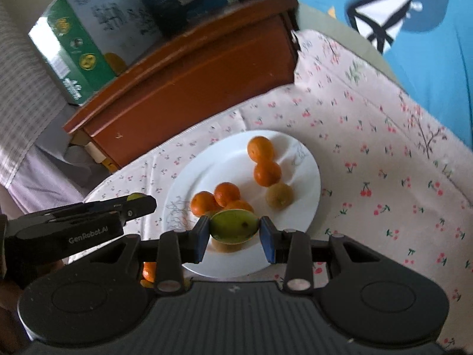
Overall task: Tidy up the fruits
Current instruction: 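Carry both green fruits onto the white plate and open both grippers, then withdraw both grippers from the plate toward the remaining fruits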
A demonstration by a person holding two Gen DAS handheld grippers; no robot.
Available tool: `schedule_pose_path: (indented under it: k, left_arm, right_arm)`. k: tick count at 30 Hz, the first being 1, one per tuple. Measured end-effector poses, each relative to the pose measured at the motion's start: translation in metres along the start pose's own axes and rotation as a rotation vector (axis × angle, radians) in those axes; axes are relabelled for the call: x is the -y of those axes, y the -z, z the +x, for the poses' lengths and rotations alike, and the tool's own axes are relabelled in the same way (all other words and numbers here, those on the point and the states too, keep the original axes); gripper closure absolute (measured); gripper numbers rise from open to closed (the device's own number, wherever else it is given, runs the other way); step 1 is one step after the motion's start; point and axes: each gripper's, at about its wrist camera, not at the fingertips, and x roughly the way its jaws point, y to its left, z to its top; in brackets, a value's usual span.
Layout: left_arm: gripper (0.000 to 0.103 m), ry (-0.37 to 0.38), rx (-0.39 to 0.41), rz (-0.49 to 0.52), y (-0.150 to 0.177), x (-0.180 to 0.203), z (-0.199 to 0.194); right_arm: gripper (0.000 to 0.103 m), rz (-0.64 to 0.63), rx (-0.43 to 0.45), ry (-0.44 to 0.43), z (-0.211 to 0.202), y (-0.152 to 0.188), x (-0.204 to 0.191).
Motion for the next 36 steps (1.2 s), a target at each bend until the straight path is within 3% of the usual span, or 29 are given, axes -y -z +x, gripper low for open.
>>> schedule_pose_path:
  k: [12, 13, 14, 15, 20, 25, 36]
  left_arm:
    - [0.071, 0.017, -0.009, -0.018, -0.01, 0.0, 0.016]
    - [0.061, 0.02, -0.005, -0.023, -0.012, 0.0, 0.014]
    - [0.041, 0.01, -0.002, -0.031, -0.013, 0.0, 0.012]
    - [0.033, -0.006, 0.005, -0.041, -0.014, 0.0, 0.008]
    - [0.011, -0.046, 0.036, -0.05, -0.021, -0.001, -0.011]
    - [0.005, -0.059, 0.047, -0.079, -0.022, -0.011, -0.035]
    - [0.002, -0.087, 0.017, -0.143, -0.001, -0.035, -0.068]
  right_arm:
    - [0.064, 0.073, 0.012, 0.017, 0.016, -0.007, 0.009]
    - [0.064, 0.078, 0.015, 0.008, 0.015, -0.008, 0.009]
    - [0.064, 0.08, 0.023, -0.001, 0.014, -0.009, 0.008]
    - [0.062, 0.081, 0.032, -0.01, 0.013, -0.01, 0.007]
    - [0.062, 0.056, 0.056, -0.024, 0.007, -0.012, 0.003]
    - [0.061, 0.04, 0.055, -0.036, 0.004, -0.011, 0.001]
    - [0.061, -0.076, 0.038, -0.095, -0.009, 0.008, -0.025]
